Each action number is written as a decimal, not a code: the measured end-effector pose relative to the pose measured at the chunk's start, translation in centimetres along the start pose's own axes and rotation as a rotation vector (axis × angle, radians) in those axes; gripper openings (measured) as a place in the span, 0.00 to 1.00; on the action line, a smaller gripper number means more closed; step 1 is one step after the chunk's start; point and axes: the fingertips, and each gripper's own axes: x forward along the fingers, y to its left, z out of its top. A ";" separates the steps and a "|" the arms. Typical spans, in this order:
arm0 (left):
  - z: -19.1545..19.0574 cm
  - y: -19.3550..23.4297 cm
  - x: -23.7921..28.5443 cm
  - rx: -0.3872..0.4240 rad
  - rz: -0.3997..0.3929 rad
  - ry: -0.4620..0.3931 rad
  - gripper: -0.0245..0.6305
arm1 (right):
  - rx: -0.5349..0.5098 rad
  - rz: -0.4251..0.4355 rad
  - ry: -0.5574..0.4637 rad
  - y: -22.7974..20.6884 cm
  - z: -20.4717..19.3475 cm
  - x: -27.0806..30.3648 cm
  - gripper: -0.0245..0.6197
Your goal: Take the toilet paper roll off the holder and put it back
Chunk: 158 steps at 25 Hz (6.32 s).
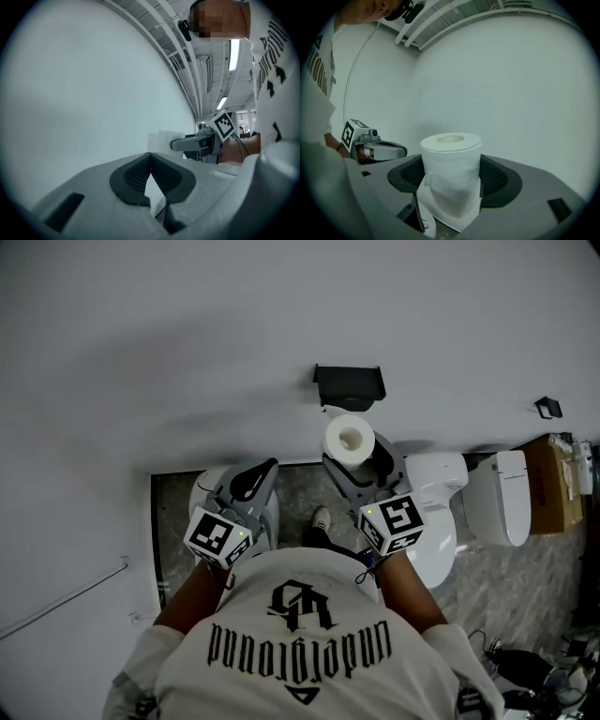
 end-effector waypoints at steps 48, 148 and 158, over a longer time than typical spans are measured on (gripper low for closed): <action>-2.1 -4.5 20.1 -0.012 0.181 0.066 0.06 | 0.019 0.210 -0.019 -20.1 -2.6 1.0 0.54; -0.6 -1.1 23.6 0.013 0.182 0.052 0.06 | 0.017 0.270 0.031 -22.6 -4.9 3.5 0.55; -0.9 -4.6 22.1 0.042 0.215 0.080 0.06 | 0.054 0.304 -0.030 -22.0 -4.7 0.8 0.55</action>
